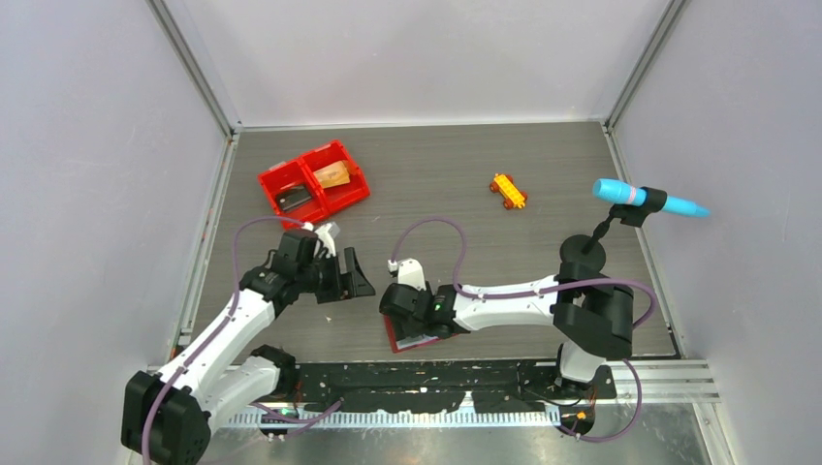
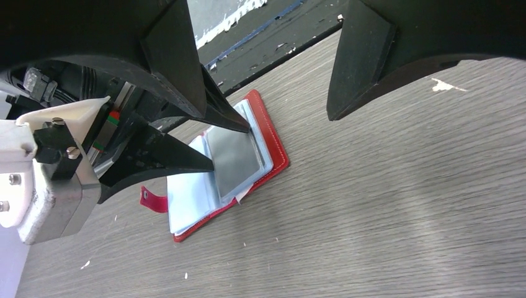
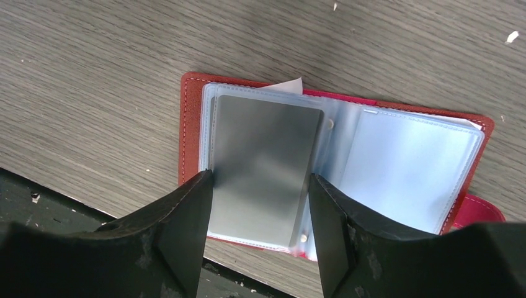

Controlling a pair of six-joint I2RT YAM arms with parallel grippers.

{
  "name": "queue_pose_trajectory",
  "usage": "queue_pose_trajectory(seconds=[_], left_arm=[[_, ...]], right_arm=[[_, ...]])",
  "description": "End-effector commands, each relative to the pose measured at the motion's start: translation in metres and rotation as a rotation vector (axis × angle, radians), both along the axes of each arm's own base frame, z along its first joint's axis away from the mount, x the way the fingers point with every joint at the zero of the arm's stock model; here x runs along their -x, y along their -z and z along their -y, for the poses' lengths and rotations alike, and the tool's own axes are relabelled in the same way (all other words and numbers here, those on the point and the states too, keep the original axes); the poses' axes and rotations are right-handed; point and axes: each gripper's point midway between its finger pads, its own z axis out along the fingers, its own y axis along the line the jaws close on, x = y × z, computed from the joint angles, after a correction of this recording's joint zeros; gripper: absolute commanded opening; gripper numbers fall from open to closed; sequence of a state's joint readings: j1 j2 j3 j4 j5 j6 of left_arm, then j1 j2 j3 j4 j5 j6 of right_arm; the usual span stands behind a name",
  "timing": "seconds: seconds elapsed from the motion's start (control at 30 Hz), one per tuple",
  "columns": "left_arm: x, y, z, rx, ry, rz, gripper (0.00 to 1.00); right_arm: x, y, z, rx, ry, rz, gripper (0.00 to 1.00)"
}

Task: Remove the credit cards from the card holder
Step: Remove the credit card from the card holder.

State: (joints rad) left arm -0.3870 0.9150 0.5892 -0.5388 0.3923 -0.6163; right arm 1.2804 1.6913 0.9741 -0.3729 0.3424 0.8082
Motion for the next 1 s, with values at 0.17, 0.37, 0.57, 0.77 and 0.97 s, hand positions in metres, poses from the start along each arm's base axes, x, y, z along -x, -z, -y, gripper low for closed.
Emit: queue_pose_trajectory(seconds=[0.17,0.37,0.57,0.77,0.97], left_arm=[[0.002,0.005,0.019,0.081,0.081,-0.032,0.62],[0.002,0.014,0.024,0.103,0.084,-0.067,0.52],[0.000,0.019,0.021,0.082,0.062,-0.073,0.54],[-0.001,0.016,0.013,0.053,0.034,-0.044,0.57],[0.000,0.016,0.010,0.039,0.029,-0.035,0.59]], right_arm=[[-0.004,-0.018,-0.010,-0.131,0.018,0.021,0.52],[-0.006,-0.025,-0.010,-0.186,0.027,0.035,0.52],[-0.008,-0.031,-0.011,-0.167,0.014,0.043,0.64],[-0.009,-0.030,-0.012,-0.139,0.013,0.047,0.64],[-0.006,-0.029,-0.017,-0.105,0.005,0.046,0.68]])
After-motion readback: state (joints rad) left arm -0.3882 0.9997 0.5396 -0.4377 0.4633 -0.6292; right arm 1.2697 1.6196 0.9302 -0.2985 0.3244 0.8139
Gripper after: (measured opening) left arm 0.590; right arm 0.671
